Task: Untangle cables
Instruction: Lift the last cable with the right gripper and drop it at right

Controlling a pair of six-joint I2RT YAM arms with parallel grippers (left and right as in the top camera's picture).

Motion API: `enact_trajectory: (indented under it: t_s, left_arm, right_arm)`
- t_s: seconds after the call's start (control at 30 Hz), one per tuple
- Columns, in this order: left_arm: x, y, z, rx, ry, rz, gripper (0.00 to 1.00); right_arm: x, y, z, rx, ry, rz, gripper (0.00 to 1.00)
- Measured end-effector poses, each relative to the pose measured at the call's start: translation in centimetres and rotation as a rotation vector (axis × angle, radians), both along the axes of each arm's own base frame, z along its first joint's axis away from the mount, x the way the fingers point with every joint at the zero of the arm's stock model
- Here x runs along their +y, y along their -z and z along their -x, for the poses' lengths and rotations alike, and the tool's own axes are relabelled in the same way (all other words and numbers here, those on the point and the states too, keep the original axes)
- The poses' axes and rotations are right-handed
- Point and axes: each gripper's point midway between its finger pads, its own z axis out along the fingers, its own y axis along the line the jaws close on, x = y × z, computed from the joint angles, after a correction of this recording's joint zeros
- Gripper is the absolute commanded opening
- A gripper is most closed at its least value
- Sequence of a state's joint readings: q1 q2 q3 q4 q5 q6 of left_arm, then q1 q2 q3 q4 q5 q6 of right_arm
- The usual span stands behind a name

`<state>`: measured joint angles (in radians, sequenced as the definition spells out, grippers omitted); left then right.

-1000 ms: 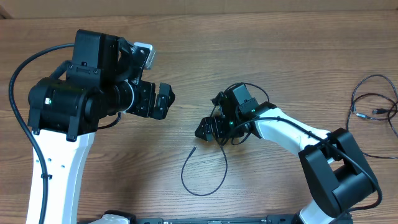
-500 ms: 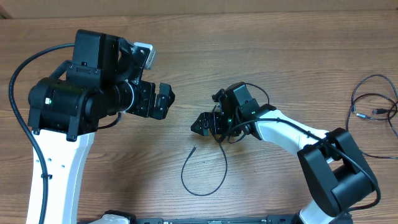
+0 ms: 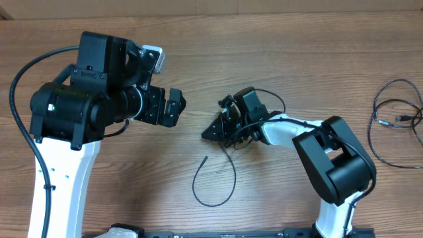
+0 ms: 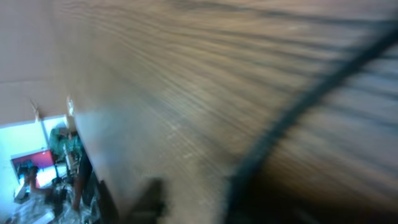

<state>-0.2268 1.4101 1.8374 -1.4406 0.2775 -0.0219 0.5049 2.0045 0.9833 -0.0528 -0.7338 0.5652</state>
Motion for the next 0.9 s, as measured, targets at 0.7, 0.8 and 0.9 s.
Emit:
enact_trajectory:
  t_s: [0.7,0.8,0.9]
  left_arm:
    - [0.0,0.0,0.0,0.0,0.0,0.0,1.0]
    - [0.0,0.0,0.0,-0.001,0.0,0.0,1.0]
    - [0.0,0.0,0.0,-0.001,0.0,0.0,1.0]
  right_arm:
    - [-33.7,-37.1,-21.5,-0.685,1.142,0.663,0.04]
    - [-41.7,-44.9,-20.7,-0.904,1.362,0.737,0.04]
    - [-47.1,-46.7,-18.9,-0.938,1.468,0.822,0.04]
